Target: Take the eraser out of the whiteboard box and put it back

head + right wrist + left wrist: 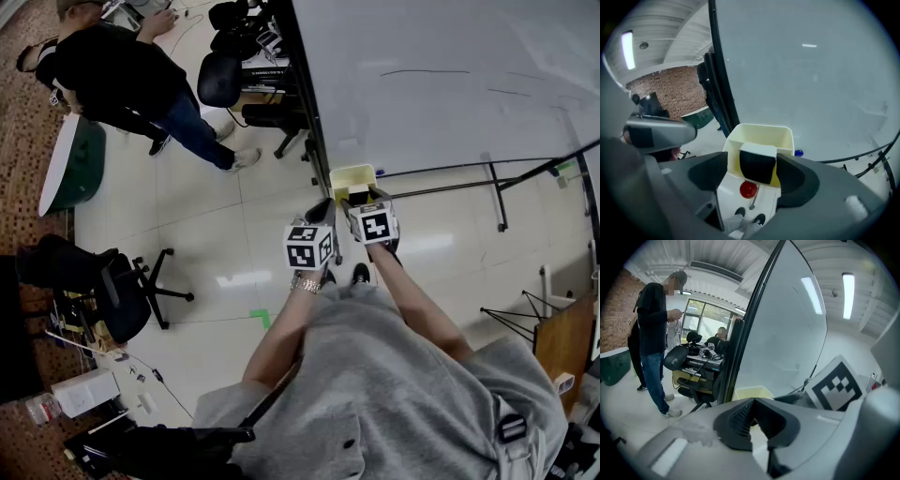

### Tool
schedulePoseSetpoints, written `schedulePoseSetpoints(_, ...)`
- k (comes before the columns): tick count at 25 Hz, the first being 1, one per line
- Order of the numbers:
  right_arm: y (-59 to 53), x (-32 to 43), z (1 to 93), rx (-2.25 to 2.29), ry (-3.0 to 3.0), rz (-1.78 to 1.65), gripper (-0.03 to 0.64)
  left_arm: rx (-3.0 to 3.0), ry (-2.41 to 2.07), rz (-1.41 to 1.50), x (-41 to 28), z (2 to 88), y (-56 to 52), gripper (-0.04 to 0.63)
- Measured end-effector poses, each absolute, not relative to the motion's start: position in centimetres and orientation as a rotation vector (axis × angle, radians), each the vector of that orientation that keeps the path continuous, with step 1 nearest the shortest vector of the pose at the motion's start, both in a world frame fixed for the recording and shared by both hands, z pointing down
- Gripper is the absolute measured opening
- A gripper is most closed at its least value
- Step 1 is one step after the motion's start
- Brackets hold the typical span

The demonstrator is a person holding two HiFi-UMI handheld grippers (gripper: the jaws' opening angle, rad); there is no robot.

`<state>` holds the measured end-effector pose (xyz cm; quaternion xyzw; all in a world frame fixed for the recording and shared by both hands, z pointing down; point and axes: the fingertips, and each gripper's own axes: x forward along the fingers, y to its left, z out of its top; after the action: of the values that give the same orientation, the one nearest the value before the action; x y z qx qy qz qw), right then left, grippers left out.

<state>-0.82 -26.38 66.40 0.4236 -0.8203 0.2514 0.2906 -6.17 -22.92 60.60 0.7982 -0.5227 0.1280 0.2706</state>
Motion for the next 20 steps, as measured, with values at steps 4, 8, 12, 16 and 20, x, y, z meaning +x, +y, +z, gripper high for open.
schedulePoseSetpoints(4, -26.0, -1.6, 68.8, 1.121, -2.095, 0.773, 0.319, 2.184, -1.413, 0.343, -7.2, 59.6, -24.5, 0.005)
schedulePoseSetpoints(8, -26.2, -0.7, 69.1, 1.167, -2.031, 0.767, 0.279, 2.193, -1.406, 0.329, -8.0, 59.4, -25.4, 0.005)
schedulePoseSetpoints(12, -26.1, -0.9, 68.2, 1.13, -2.07, 0.77, 0.276, 2.201, -1.39, 0.325, -8.2, 59.4, -26.0, 0.005)
schedulePoseSetpoints(16, -27.2, -0.5, 62.7, 1.163, -2.171, 0.62, 0.275, 2.209, -1.38, 0.315, -7.9, 59.3, -26.4, 0.005)
schedulePoseSetpoints(20, -28.8, -0.3, 56.2, 1.222, -2.294, 0.536, 0.275, 2.207, -1.38, 0.308, -7.8, 59.4, -26.3, 0.005)
